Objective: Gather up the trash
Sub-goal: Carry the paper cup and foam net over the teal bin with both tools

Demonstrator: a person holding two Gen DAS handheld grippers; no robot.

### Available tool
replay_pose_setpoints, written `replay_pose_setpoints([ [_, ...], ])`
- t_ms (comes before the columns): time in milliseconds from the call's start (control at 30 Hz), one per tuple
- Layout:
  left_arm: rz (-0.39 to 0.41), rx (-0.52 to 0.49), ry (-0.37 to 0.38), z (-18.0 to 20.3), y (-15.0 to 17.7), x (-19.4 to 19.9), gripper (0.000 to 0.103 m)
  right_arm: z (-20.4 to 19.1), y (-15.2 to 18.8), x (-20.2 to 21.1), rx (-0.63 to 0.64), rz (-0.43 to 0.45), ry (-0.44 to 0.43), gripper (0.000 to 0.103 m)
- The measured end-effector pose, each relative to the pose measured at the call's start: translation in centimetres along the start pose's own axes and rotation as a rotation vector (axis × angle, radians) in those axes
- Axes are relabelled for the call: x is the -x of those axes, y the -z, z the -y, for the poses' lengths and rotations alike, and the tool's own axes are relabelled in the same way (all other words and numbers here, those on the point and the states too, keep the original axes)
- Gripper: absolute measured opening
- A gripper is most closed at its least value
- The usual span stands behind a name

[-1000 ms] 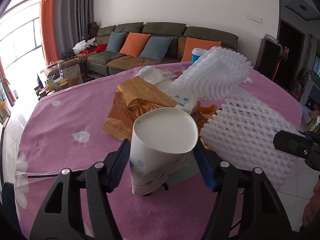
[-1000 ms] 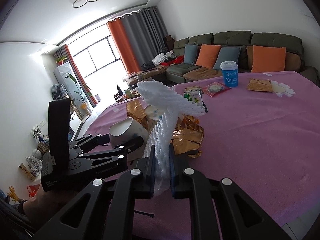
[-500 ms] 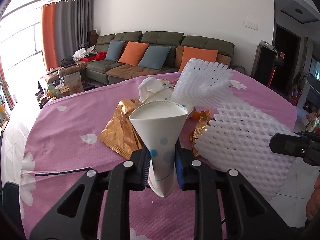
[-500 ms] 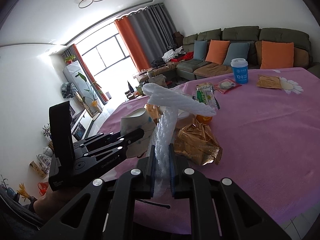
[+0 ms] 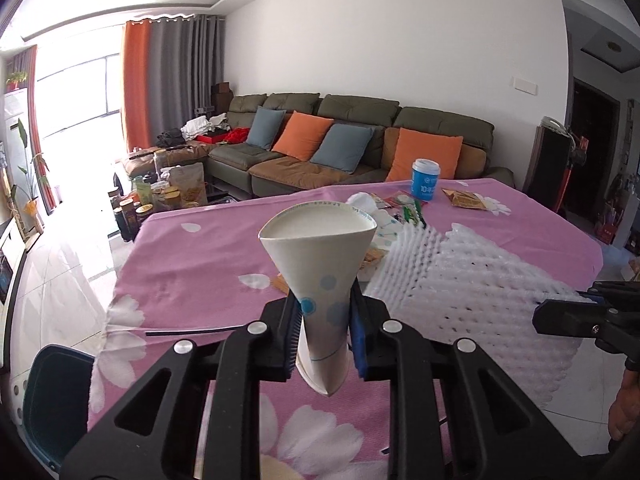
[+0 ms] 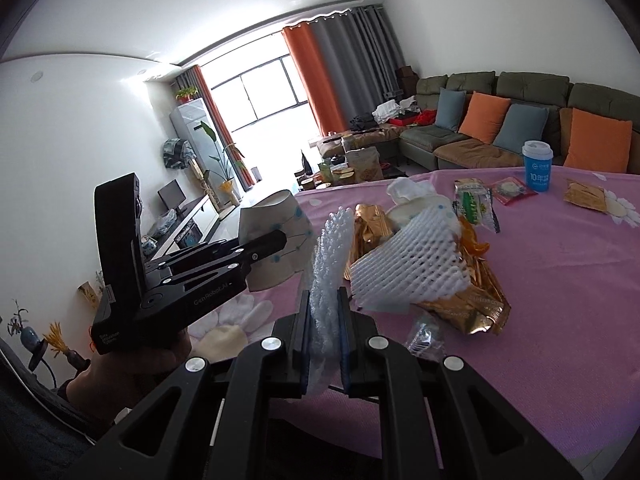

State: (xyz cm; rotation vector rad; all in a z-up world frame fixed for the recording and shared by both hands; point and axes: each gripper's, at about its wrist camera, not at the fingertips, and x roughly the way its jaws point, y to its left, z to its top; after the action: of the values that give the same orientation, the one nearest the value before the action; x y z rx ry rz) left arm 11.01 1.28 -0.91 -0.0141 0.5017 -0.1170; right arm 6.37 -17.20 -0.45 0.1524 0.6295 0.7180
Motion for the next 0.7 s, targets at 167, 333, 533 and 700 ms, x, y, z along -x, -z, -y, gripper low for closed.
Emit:
replay_pose_setpoints([
  [167,0.038,0.038,-0.083,-3.1,-0.6,2.4,0.021,-0.9,-1.5,-1.5,0.018,0.022,-0.041,0.010],
  [333,0.080,0.083,-0.186,-6.5,-0.8,5.9,0.021,-3.0,-3.2,-4.7,0.059,0.009,-0.106,0.010],
  [533,0.086,0.156,-0.330,-11.6,0.2,9.9,0.021,-7.1,-5.5,-9.8,0.126,-0.049,-0.213,0.010],
  [700,0.051,0.218,-0.463,-16.6,2.4,12.7,0.021,-12.1,-6.7,-15.0,0.202,-0.132,-0.305,0.010],
])
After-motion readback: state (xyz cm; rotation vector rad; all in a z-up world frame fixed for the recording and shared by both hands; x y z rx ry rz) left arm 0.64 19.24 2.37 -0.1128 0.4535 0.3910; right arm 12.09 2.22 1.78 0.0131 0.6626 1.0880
